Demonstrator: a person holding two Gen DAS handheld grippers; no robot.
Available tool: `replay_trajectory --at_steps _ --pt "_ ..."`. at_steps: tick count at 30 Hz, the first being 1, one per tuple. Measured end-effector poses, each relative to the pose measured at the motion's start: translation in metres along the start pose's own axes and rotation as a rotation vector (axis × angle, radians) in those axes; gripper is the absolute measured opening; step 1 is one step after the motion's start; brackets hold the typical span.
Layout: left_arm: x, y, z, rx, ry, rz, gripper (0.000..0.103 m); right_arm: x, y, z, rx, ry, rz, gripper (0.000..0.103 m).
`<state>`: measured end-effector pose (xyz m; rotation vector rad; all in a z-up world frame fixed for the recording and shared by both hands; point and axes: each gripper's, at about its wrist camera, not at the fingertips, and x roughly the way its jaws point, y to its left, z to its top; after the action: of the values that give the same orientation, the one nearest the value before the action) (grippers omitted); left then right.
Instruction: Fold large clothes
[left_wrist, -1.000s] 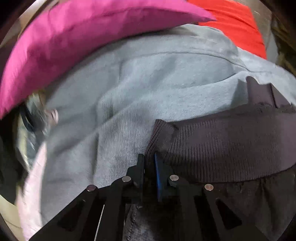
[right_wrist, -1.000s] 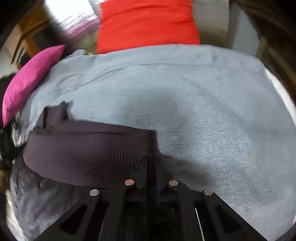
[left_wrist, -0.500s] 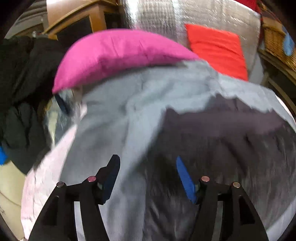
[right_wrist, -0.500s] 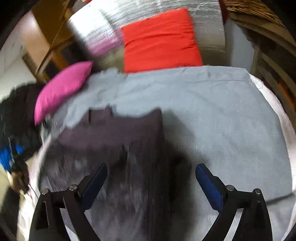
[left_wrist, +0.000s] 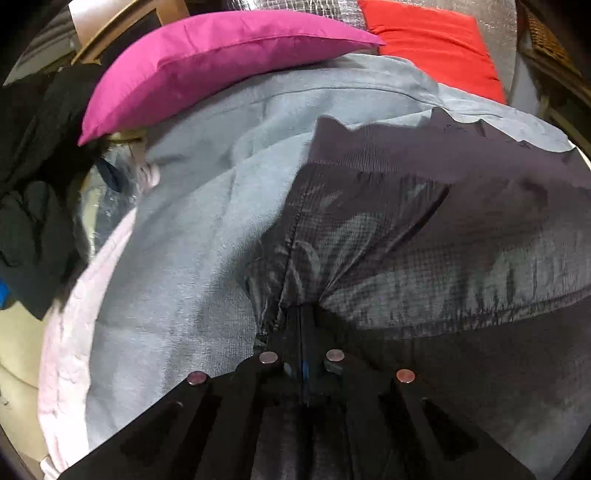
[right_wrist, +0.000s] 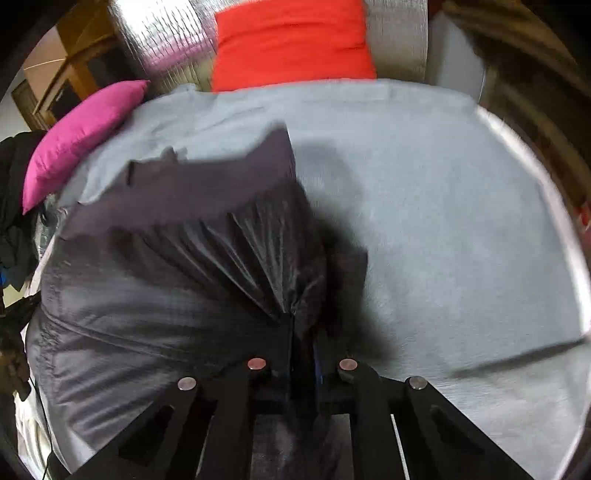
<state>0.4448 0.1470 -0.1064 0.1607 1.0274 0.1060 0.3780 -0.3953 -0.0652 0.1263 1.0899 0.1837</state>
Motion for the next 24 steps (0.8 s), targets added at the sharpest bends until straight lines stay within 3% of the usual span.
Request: replay_trajectory --at_steps 4,5,6,8,9,13,17,18,19,20,21,22,24 --pt "-0.024 0.016 0.002 -0.067 -0.024 -0.056 0.001 -0.014 -0.013 0.001 0.112 -0.033 0.057 0.023" --pt "-0.033 0.019 0.001 -0.080 -0.037 -0.059 0.014 -0.018 -0.014 0.001 0.115 -0.039 0.056 0.027" --pt "-0.042 0.022 0.000 -0.088 -0.050 -0.062 0.037 -0.026 -0.015 0.000 0.116 -0.049 0.043 0.037" --pt "-0.061 0.020 -0.002 -0.092 -0.088 -0.055 0.066 -0.041 -0.013 -0.004 0.109 -0.077 0.042 0.069" --pt "-0.075 0.015 -0.005 -0.078 -0.133 -0.046 0.066 -0.052 -0.009 -0.008 0.103 -0.104 0.035 0.083" --pt "-0.094 -0.007 -0.012 -0.021 -0.166 -0.062 0.066 -0.067 0.016 -0.019 0.032 -0.115 0.030 0.083" --pt "-0.079 -0.026 -0.023 -0.002 -0.126 -0.083 0.066 -0.053 0.025 -0.038 -0.041 -0.063 -0.070 0.082" --pt "-0.067 -0.030 -0.025 0.006 -0.086 -0.082 0.061 -0.046 0.023 -0.042 -0.033 -0.047 -0.065 0.078" --pt "-0.057 -0.034 -0.028 0.021 -0.052 -0.081 0.052 -0.043 0.022 -0.044 -0.024 -0.044 -0.046 0.058" --pt "-0.047 -0.038 -0.032 0.030 -0.022 -0.078 0.042 -0.041 0.022 -0.045 -0.019 -0.030 -0.027 0.046" --pt "-0.040 -0.039 -0.034 0.030 -0.014 -0.072 0.042 -0.041 0.023 -0.045 -0.019 -0.026 -0.036 0.029" --pt "-0.037 -0.039 -0.035 0.027 -0.019 -0.068 0.042 -0.043 0.025 -0.043 -0.030 -0.035 -0.060 0.023" --pt "-0.032 -0.036 -0.034 -0.003 -0.003 -0.080 0.042 -0.042 0.017 -0.042 -0.014 -0.029 -0.061 0.021"
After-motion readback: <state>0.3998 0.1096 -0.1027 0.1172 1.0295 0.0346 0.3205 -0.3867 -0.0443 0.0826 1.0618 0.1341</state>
